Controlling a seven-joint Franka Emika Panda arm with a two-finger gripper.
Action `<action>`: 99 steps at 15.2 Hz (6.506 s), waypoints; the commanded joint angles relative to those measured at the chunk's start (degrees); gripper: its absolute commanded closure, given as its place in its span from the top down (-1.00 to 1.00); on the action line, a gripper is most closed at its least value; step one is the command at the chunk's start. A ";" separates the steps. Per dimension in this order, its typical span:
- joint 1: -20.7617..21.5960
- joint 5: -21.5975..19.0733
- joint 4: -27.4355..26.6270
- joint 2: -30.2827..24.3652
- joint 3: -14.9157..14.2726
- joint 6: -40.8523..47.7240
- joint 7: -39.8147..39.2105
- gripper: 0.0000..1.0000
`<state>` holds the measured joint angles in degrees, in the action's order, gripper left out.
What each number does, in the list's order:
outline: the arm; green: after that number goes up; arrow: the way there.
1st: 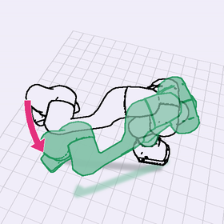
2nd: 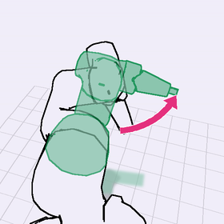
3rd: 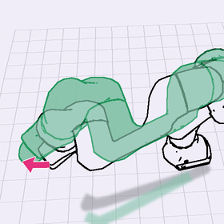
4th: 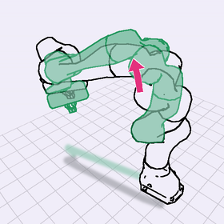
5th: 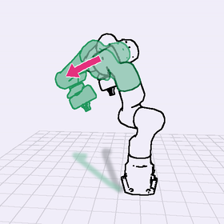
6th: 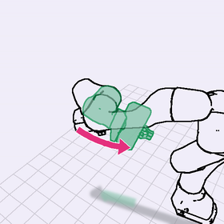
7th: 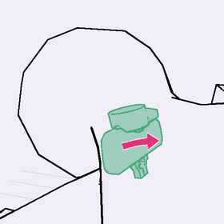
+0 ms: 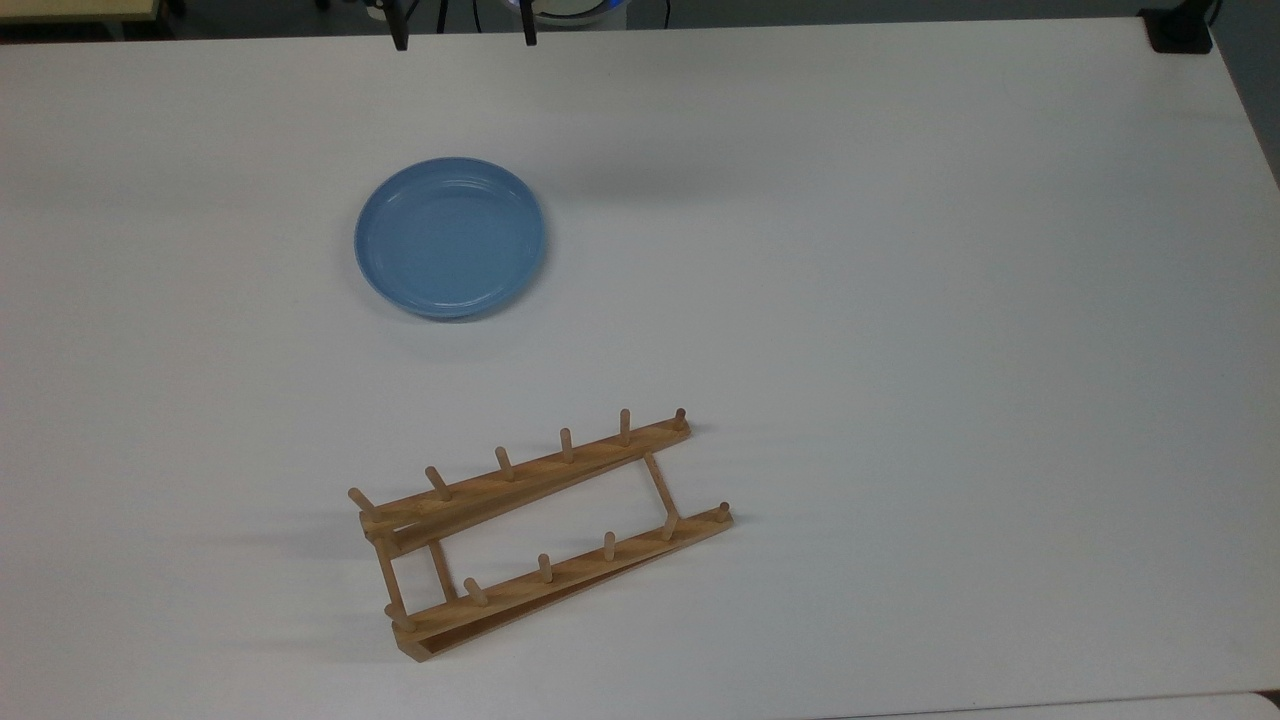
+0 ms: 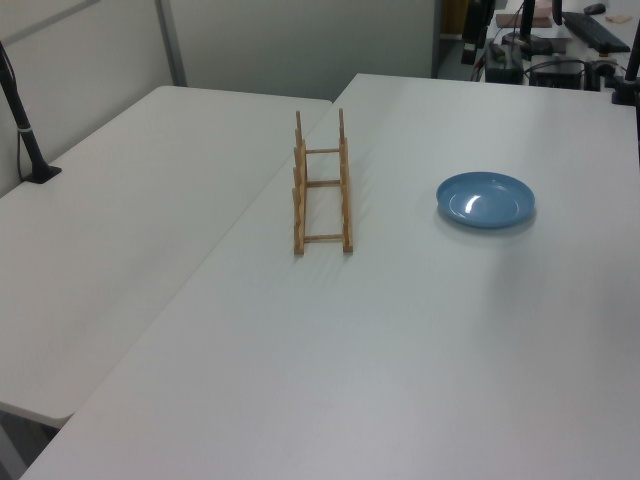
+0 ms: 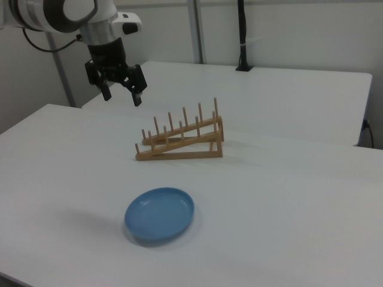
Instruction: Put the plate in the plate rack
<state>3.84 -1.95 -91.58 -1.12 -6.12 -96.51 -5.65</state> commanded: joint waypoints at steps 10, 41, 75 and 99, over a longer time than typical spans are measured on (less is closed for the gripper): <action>0.56 0.63 -1.05 -1.16 -0.83 -0.35 -0.93 1.00; -11.13 9.16 -22.94 17.03 -1.18 -31.72 -11.57 0.49; -5.51 60.77 -6.77 9.11 9.71 -38.58 67.55 -1.00; -1.55 97.31 -5.27 22.92 12.18 -32.69 107.52 -1.00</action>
<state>1.13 93.22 -98.15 20.05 6.29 -132.00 100.39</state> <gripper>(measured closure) 0.947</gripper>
